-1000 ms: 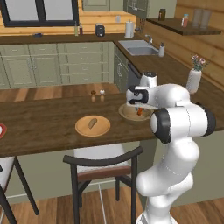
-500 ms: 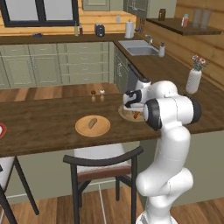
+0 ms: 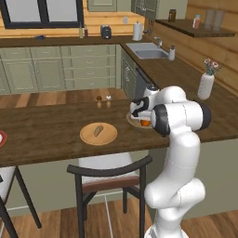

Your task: Pick the chicken drumstick and sweet potato from their plates and place them in the bowl. Then put the bowl in the fridge.

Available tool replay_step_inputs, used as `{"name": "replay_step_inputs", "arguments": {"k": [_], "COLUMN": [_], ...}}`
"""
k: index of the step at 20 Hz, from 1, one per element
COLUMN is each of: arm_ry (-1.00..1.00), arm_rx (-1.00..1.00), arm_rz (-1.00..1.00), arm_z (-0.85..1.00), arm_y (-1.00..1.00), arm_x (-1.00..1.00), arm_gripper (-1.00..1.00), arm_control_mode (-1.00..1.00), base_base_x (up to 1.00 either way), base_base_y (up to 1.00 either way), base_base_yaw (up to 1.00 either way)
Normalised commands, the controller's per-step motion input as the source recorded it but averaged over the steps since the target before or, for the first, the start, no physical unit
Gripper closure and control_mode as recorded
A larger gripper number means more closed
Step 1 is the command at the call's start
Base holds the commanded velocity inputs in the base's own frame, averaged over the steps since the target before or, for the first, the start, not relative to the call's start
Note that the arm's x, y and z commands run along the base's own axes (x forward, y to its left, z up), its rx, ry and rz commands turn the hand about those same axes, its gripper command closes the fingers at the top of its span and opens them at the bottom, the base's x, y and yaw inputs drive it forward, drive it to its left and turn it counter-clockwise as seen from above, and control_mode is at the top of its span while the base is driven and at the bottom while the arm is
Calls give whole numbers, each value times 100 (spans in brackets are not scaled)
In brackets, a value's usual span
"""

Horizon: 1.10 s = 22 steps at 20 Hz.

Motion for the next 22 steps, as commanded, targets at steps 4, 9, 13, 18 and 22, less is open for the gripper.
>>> {"name": "replay_step_inputs", "arguments": {"k": [4,9,13,18,22], "arm_ry": [0,0,-1,0,0], "arm_rx": [0,-5,-2,0,0], "arm_rz": [2,5,7,0,0], "arm_z": [30,87,50,7,1], "arm_y": [9,61,72,98,100], "arm_x": [6,-31,-82,-91,-9], "arm_gripper": [-100,-100,-100,-100,-100], "arm_control_mode": [-100,-100,-100,-100,-100], "base_base_x": [0,0,0,0,0], "base_base_y": [0,0,0,0,0], "base_base_yaw": [0,0,0,0,0]}}
